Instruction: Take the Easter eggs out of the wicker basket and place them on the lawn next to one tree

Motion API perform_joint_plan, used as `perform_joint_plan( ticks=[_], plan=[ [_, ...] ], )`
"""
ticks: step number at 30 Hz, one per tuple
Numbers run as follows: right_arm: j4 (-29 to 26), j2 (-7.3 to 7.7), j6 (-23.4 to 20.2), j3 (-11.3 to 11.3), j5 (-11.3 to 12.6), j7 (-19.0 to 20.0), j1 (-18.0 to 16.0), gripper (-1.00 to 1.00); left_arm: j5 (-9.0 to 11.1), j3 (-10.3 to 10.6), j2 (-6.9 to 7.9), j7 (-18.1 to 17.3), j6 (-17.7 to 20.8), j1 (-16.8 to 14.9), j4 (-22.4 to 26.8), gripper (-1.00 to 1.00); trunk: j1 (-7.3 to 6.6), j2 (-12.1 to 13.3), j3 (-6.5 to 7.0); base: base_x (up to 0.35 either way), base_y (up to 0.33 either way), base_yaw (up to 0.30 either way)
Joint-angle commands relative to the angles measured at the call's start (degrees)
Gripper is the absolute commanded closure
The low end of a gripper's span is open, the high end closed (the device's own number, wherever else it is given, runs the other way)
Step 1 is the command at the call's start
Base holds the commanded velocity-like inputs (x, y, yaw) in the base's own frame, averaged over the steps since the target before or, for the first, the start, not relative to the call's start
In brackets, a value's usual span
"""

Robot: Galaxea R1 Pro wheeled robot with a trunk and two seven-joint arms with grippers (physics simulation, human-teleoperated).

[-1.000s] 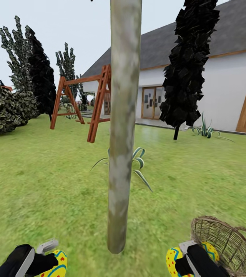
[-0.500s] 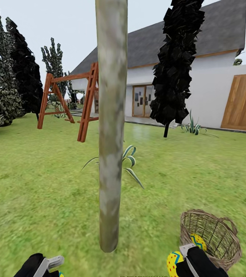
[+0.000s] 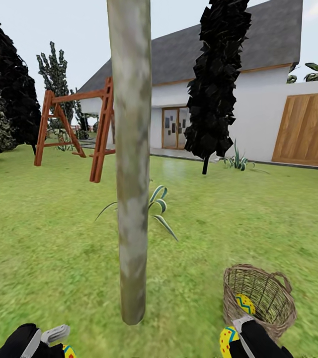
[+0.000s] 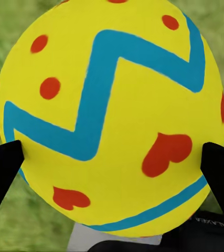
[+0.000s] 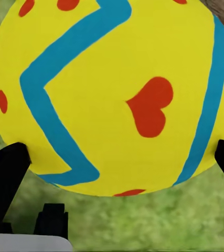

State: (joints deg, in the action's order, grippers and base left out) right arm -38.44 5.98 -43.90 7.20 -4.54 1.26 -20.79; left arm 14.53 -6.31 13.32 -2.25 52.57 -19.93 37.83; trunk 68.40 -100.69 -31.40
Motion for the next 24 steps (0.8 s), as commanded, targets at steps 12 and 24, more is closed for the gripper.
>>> perform_joint_plan(
  ticks=[12,24],
  plan=[
    [-0.04,-1.52,-0.36,0.18,0.12,-1.10,-0.04,1.00,-0.34,0.09,-0.18,0.11,1.19,-0.02,0.63,1.00,-0.01,-0.03,-0.57,0.000,0.000,-0.033],
    [-0.05,-1.59,-0.23,0.10,0.06,-1.08,-0.04,1.00,-0.19,-0.04,-0.14,-0.39,-4.13,-0.02,0.21,1.00,-0.01,-0.03,-0.58,0.218,0.072,0.000]
  ],
)
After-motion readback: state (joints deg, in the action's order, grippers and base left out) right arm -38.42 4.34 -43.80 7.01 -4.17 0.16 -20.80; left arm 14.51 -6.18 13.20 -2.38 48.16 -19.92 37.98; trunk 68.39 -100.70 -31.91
